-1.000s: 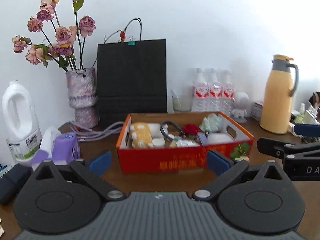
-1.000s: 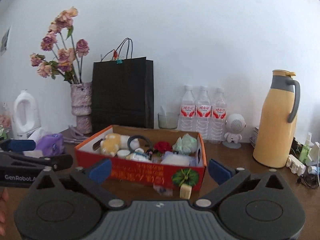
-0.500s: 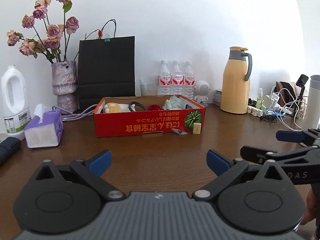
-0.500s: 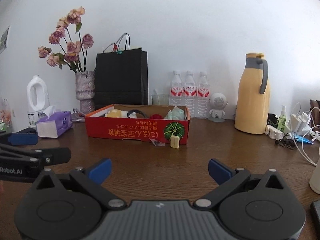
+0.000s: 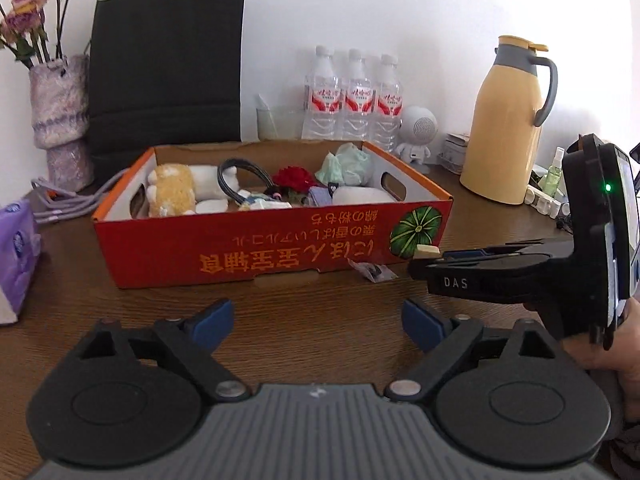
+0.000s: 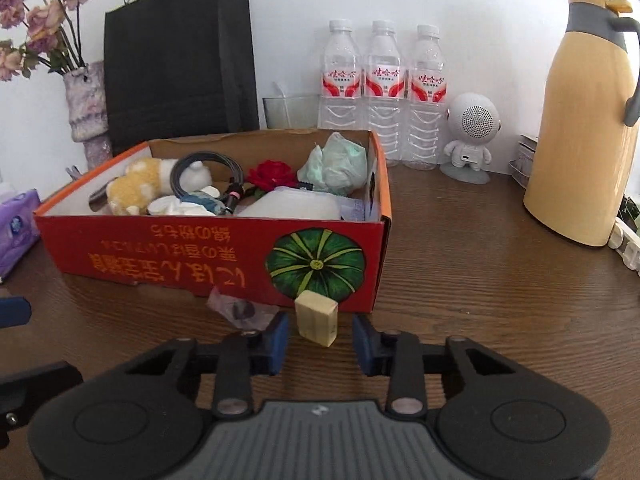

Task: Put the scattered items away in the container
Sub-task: 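Grasp the beige block with the right gripper while the left gripper grasps the clear wrapper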

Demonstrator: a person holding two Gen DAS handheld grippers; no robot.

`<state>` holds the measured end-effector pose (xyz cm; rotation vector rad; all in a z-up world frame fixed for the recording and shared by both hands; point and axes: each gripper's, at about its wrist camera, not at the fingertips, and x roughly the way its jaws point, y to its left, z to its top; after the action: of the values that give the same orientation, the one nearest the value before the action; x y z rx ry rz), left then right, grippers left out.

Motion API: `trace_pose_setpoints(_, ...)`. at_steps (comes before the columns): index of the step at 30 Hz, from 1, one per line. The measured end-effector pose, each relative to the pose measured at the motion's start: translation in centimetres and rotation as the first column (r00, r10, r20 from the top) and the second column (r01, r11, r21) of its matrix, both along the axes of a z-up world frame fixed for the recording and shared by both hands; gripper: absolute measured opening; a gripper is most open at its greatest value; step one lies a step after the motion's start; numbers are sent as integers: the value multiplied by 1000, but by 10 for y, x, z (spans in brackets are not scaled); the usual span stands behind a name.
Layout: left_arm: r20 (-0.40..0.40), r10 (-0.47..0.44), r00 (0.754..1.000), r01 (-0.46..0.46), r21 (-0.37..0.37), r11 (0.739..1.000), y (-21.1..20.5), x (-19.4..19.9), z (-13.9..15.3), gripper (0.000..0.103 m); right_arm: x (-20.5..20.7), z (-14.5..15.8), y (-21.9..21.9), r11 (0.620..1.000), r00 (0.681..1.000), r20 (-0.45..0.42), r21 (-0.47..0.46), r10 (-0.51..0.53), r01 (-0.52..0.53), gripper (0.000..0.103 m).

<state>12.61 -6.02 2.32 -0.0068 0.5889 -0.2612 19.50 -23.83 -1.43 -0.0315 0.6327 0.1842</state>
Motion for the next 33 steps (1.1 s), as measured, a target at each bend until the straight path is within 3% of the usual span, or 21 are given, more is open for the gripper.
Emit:
trace_pose_setpoints(3,-42,-3,999,2,-11,1000,-15,25,-5,79,2,-4,-6,1000,1000,2,27,14,-15,10)
trace_pose_setpoints(6,-53,-15,998,16,17,1000,-35,46,-8,75,-7,0,-18,999,1000,19,40,-6,5,10)
trace_pose_setpoints(8,-70,-13,997,13,4,1000,-46,57,-10,66,-17,4,-27,999,999,49,40,-12,10,10)
trace_pose_setpoints(12,-84,4,996,-3,14,1000,-65,76,-17,66,-30,8,-41,996,997,80,85,-15,8,10)
trace_pose_setpoints(15,-78,30,996,-23,87,996,-82,83,-24,49,-32,14,-47,994,995,99,111,-15,4,10)
trace_pose_setpoints(16,-78,39,996,-30,106,994,-85,84,-26,37,-35,15,-48,993,994,110,119,-13,0,10)
trace_pose_setpoints(19,-42,54,998,-48,151,987,-91,78,-30,32,-37,15,-53,992,994,112,125,-7,-7,10)
trace_pose_setpoints(21,-20,63,998,-59,168,984,-92,73,-31,24,-35,15,-54,992,995,101,125,-13,0,10)
trace_pose_setpoints(22,-16,63,998,-59,168,984,-92,70,-31,16,-35,15,-54,992,995,100,127,-15,2,10)
trace_pose_setpoints(26,7,62,998,-62,172,983,-84,51,-29,13,-36,14,-50,994,995,102,113,4,-15,10)
trace_pose_setpoints(33,123,116,986,-136,167,977,-46,-16,-4,12,-48,20,-29,996,987,139,25,85,-89,10)
